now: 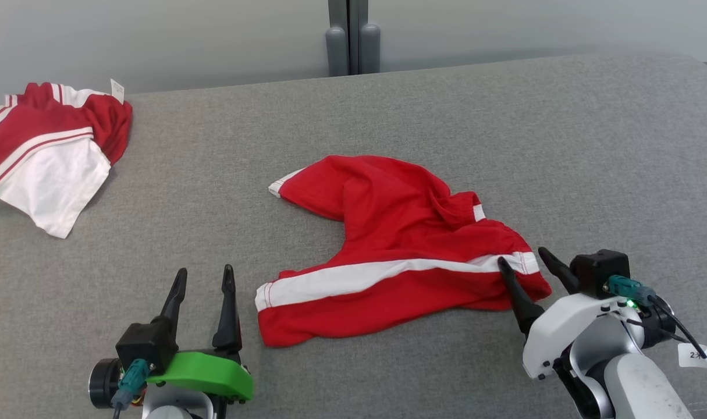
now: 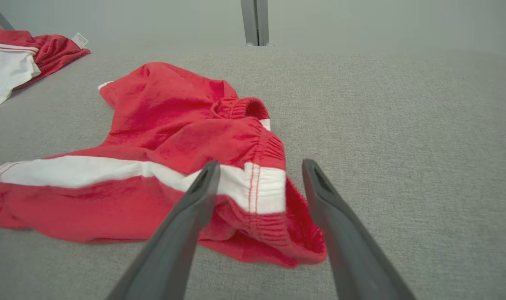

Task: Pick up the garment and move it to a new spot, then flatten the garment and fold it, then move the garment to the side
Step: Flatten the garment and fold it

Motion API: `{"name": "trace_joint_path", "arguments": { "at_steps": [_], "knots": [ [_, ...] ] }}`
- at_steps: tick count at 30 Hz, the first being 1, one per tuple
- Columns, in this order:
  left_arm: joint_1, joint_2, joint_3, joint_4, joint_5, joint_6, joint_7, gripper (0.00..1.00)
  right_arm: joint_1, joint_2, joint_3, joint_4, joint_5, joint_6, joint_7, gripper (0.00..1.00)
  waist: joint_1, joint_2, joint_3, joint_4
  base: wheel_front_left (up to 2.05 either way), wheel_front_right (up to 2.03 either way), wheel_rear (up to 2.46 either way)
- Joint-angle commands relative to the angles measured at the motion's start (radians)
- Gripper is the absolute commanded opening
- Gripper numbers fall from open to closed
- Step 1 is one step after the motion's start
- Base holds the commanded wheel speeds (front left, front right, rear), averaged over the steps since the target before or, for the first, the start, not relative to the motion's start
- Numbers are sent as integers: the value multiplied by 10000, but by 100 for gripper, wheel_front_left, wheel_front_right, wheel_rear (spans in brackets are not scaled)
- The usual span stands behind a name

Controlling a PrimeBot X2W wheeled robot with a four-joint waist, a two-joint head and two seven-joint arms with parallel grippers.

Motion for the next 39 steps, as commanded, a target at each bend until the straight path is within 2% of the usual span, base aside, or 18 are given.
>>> {"name": "trace_joint_path", "arguments": {
  "at_steps": [1,6,7,10,11,16,17,18,26,30,36,39],
  "knots": [
    [-16,-41,59,2,85,-31,-8,100,220,-87,37,-187,100,-14,204,100,0,0,38,50,0,0,0],
    [-12,-82,170,4,152,-88,-8,100,557,-170,48,-837,420,-14,967,100,0,0,107,85,0,0,0],
    [-13,-87,184,5,160,-98,-8,100,577,-189,40,-874,436,-14,1016,94,0,0,115,84,0,0,0],
    [-23,-104,232,29,207,-127,-8,100,545,-221,26,-919,556,-14,1275,69,0,0,151,85,0,0,0],
    [-29,-110,235,48,216,-140,-8,100,510,-238,39,-891,587,-14,1309,56,0,0,157,88,0,0,0],
    [-108,-133,67,428,193,-330,-8,100,382,-347,97,-763,750,-14,1467,22,0,0,170,113,0,0,0],
    [-125,-139,-14,583,177,-399,2,100,371,-374,102,-738,779,-14,1481,8,0,0,162,111,0,0,0],
    [-163,-145,-118,770,107,-489,94,100,362,-407,114,-703,793,-14,1474,0,0,0,150,107,0,0,0],
    [-625,-169,-668,1658,-916,-1028,1356,100,342,-499,258,-417,884,-14,1247,0,0,0,107,32,0,0,0],
    [-937,-151,-777,1975,-992,-899,1999,100,335,-493,398,-282,923,-14,1141,0,0,0,113,-63,0,0,0],
    [-962,-137,-913,1898,-1250,-967,2630,100,243,-493,545,-146,975,-14,1033,0,0,0,140,-204,0,0,0],
    [-825,-46,-952,1700,-1279,-926,2840,92,212,-478,534,-85,987,-14,959,0,0,0,163,-250,0,0,0]
  ]
}}
